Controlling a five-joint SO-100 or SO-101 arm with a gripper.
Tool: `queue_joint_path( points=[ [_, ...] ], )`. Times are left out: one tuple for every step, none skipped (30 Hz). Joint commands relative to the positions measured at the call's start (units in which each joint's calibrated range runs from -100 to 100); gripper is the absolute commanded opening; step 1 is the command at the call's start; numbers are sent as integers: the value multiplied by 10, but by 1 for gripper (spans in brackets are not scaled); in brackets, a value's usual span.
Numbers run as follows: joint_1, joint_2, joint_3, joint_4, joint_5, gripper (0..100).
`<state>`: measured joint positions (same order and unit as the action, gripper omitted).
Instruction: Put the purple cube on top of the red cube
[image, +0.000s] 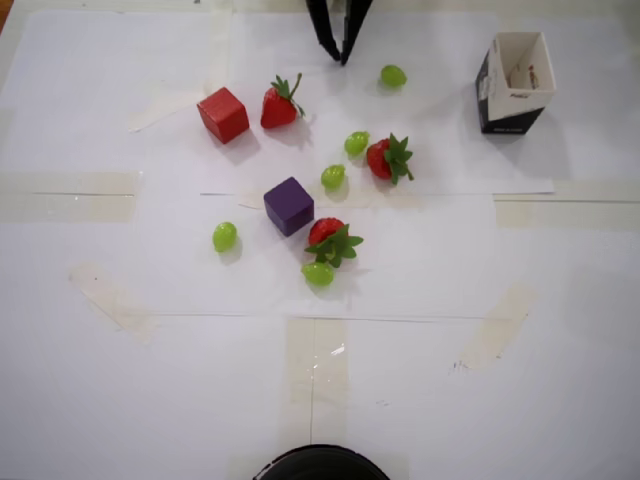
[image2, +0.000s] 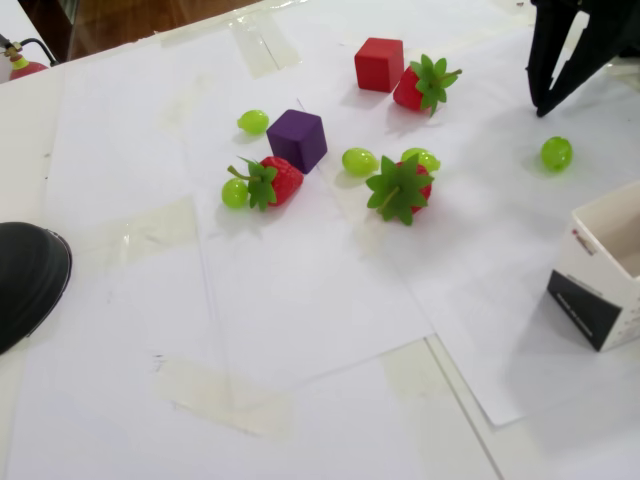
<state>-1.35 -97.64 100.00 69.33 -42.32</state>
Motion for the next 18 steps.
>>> queue_joint_path(
  points=[
    [9,0,-58,-26,19,0],
    [13,0,-74,-15,20,0],
    [18,0,-92,-4,21,0],
    [26,3,-122,8,27,0],
    [33,7,-147,11,33,0],
    [41,17,-184,18,41,0],
    [46,24,-206,24,44,0],
    [50,31,-225,26,48,0],
    [53,41,-246,26,53,0],
    [58,61,-277,28,58,0],
    [61,79,-305,33,63,0],
    [66,114,-345,35,68,0],
    [69,136,-369,31,73,0],
    [69,153,-385,28,77,0],
    [69,176,-407,26,80,0],
    [70,204,-433,26,80,0],
    [74,244,-471,26,80,0],
    [77,273,-501,26,83,0]
  ],
)
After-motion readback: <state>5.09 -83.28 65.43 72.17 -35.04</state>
